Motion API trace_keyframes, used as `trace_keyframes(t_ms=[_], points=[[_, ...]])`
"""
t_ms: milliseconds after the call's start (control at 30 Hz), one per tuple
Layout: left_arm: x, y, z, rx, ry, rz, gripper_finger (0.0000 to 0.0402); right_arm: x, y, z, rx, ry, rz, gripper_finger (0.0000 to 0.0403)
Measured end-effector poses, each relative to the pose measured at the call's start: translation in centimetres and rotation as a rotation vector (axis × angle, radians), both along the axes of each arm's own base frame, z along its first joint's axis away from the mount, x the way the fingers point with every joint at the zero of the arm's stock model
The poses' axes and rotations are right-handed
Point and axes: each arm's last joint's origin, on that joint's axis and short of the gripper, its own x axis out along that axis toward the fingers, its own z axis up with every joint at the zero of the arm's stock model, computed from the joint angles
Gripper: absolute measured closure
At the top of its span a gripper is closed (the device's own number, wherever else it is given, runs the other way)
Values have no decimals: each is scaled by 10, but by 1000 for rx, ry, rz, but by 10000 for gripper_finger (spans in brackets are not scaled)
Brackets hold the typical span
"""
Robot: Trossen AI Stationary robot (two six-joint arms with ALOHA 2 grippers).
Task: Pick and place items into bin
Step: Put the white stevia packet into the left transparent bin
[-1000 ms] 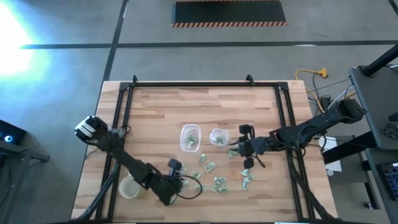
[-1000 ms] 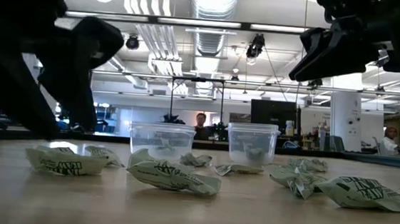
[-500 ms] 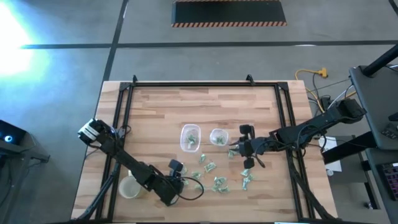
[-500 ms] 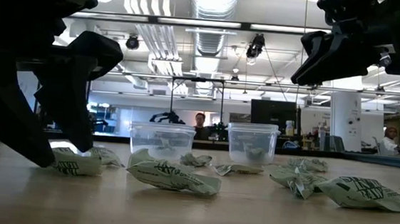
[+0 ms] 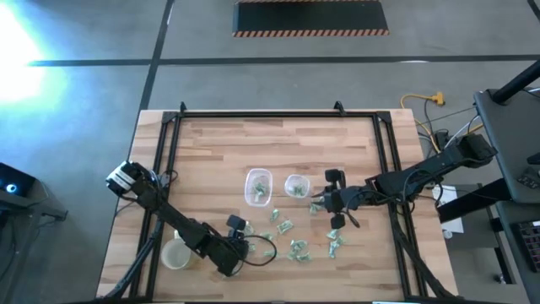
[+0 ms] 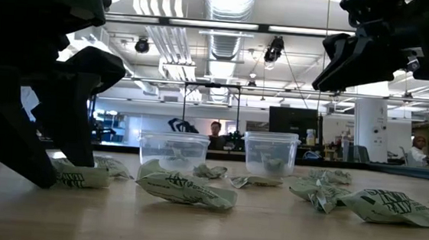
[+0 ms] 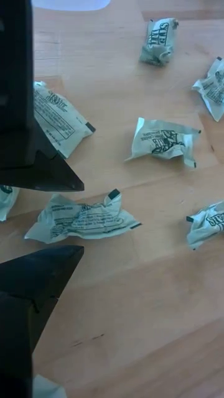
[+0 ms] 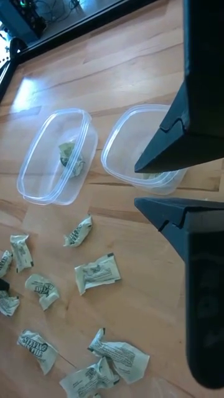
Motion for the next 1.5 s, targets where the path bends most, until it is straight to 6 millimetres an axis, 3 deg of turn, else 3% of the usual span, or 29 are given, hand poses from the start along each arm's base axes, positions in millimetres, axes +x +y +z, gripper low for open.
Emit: trace_keyframes(t_ms=[233,633,833,1000,1200,1500], points=[[0,0,0,1,3,0,283,0,0,0,1,0,-1,338],[1,0,2,35,8,-42,397,0,0,0,3,0,-2,340],[9,-4,25,122,-92,-113,396,0,0,0,3,1,-3,344],[11,1,47,329,-205,-117,396,0,0,0,2,1,-3,340],[14,24,60,739,-291,90,396,0,0,-1,2,2,-3,342],[38,83,57,817,-201,273,395,0,0,-1,2,2,-3,339]])
